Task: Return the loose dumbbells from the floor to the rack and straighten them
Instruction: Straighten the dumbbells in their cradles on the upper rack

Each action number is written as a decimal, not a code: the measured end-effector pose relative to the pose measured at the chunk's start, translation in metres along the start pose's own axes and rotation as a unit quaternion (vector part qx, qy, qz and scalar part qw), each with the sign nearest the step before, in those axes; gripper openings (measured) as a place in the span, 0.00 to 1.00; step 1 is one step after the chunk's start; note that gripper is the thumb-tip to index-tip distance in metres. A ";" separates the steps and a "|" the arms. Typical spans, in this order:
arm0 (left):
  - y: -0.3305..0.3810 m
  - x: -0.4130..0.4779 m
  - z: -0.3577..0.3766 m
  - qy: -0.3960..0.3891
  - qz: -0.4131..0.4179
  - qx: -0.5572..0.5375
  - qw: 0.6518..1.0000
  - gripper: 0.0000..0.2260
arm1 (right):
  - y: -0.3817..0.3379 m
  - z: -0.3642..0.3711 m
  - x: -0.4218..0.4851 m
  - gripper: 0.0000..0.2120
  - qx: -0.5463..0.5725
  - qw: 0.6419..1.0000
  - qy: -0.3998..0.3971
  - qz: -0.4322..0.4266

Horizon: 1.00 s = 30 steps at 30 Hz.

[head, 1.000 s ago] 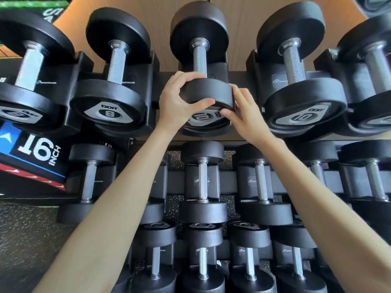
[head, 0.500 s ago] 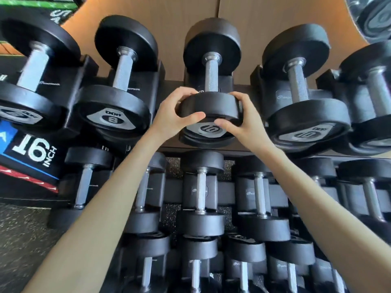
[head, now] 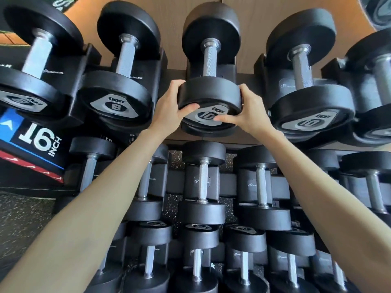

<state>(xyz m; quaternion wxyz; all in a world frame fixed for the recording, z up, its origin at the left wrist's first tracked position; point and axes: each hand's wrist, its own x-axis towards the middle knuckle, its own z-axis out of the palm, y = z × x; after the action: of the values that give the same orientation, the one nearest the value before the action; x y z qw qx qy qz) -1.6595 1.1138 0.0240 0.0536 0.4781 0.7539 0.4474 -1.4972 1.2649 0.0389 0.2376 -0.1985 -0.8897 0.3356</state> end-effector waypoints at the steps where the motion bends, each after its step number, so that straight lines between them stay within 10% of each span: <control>1: -0.002 -0.001 0.001 0.006 -0.003 -0.029 1.000 0.26 | -0.005 -0.002 0.002 0.32 -0.032 0.999 -0.009 -0.007; 8: -0.016 -0.017 0.028 0.031 -0.080 -0.150 0.985 0.28 | -0.037 -0.032 0.024 0.35 -0.296 0.948 -0.099 -0.062; 20: -0.010 -0.010 0.006 -0.063 -0.079 -0.153 0.983 0.23 | 0.010 0.003 -0.018 0.34 0.126 0.985 -0.013 0.119; 30: -0.014 -0.014 0.001 0.007 -0.114 -0.200 0.973 0.27 | -0.002 -0.014 0.010 0.33 -0.107 0.986 -0.097 0.083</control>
<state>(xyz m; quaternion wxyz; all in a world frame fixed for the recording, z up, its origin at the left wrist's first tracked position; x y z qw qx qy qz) -1.6611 1.1015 0.0082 0.1932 0.3658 0.6990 0.5833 -1.4976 1.2758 0.0522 0.0989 -0.2625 -0.9197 0.2747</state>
